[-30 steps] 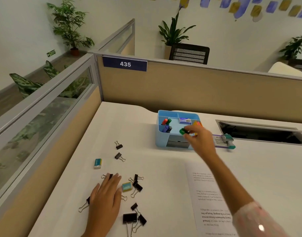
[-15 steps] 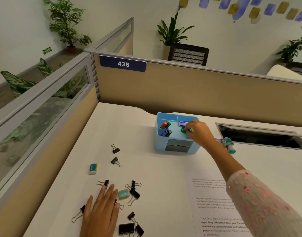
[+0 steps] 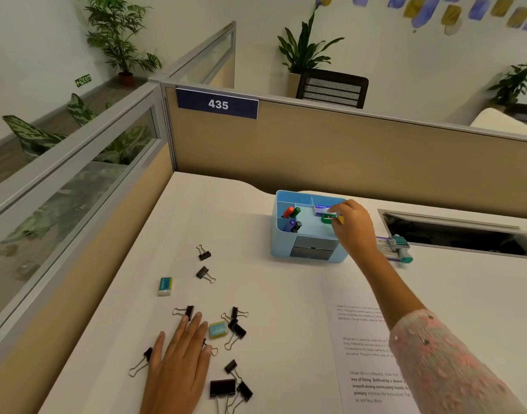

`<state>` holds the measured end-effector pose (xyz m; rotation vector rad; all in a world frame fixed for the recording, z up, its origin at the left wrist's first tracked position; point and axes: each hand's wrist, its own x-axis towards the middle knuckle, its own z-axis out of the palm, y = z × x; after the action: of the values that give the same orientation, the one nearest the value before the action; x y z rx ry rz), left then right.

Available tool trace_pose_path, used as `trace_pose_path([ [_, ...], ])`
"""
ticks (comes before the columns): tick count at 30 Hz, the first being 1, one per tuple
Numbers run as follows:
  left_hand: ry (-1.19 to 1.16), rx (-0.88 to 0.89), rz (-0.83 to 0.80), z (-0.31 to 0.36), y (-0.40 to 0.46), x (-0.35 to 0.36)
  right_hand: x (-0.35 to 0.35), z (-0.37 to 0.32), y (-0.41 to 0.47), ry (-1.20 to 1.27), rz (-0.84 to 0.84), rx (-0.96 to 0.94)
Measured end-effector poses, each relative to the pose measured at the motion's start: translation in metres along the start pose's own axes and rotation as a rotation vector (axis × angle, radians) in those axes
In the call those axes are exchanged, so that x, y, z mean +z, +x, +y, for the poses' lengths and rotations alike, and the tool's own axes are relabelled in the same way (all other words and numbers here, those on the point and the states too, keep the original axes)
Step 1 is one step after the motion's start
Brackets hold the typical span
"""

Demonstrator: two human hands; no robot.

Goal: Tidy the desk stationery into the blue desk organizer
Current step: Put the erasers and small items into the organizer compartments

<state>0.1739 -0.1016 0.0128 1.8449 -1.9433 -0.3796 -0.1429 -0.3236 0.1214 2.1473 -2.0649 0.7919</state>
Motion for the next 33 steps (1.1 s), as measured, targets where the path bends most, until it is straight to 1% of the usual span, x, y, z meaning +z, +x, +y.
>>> trace_pose_path([
  [2, 0.007, 0.009, 0.004, -0.003, -0.001, 0.001, -0.001, -0.017, -0.023, 0.122, 0.141, -0.035],
  [3, 0.011, 0.014, 0.002, -0.004, -0.001, 0.001, 0.0, -0.028, -0.038, 0.194, 0.177, -0.056],
  [4, 0.009, 0.016, 0.003, -0.005, -0.002, 0.002, 0.002, -0.041, -0.055, 0.266, 0.175, -0.069],
  [6, -0.003, 0.013, 0.023, -0.008, -0.003, 0.003, 0.011, -0.065, -0.092, 0.387, 0.086, -0.095],
  [8, 0.0, 0.022, 0.063, -0.011, -0.002, 0.005, 0.022, -0.086, -0.128, 0.477, -0.072, -0.123],
  [10, 0.009, 0.047, 0.087, -0.012, 0.0, 0.006, 0.033, -0.103, -0.16, 0.533, -0.226, -0.14],
  [12, 0.029, 0.086, 0.089, -0.01, 0.004, 0.006, 0.04, -0.117, -0.188, 0.551, -0.313, -0.152],
  [15, 0.098, 0.131, 0.072, -0.005, 0.015, 0.004, 0.048, -0.13, -0.222, 0.559, -0.35, -0.173],
  [17, 0.133, 0.148, 0.059, -0.001, 0.024, 0.001, 0.05, -0.134, -0.236, 0.547, -0.344, -0.158],
  [20, 0.143, 0.166, 0.017, 0.005, 0.034, -0.004, 0.048, -0.134, -0.236, 0.533, -0.27, -0.09],
  [22, 0.129, 0.152, 0.029, 0.007, 0.035, -0.011, 0.046, -0.134, -0.222, 0.549, -0.209, -0.046],
  [24, 0.033, 0.088, 0.099, 0.004, 0.032, -0.016, 0.044, -0.138, -0.204, 0.577, -0.177, -0.021],
  [27, -0.373, -0.105, 0.204, -0.008, 0.019, -0.027, 0.05, -0.154, -0.175, 0.594, -0.202, -0.038],
  [28, -0.472, -0.159, 0.233, -0.013, 0.014, -0.031, 0.055, -0.162, -0.166, 0.588, -0.235, -0.051],
  [30, -0.537, -0.237, 0.281, -0.025, 0.004, -0.037, 0.069, -0.18, -0.153, 0.562, -0.333, -0.089],
  [33, -0.672, -0.337, 0.304, -0.039, -0.007, -0.043, 0.092, -0.211, -0.136, 0.492, -0.484, -0.248],
])
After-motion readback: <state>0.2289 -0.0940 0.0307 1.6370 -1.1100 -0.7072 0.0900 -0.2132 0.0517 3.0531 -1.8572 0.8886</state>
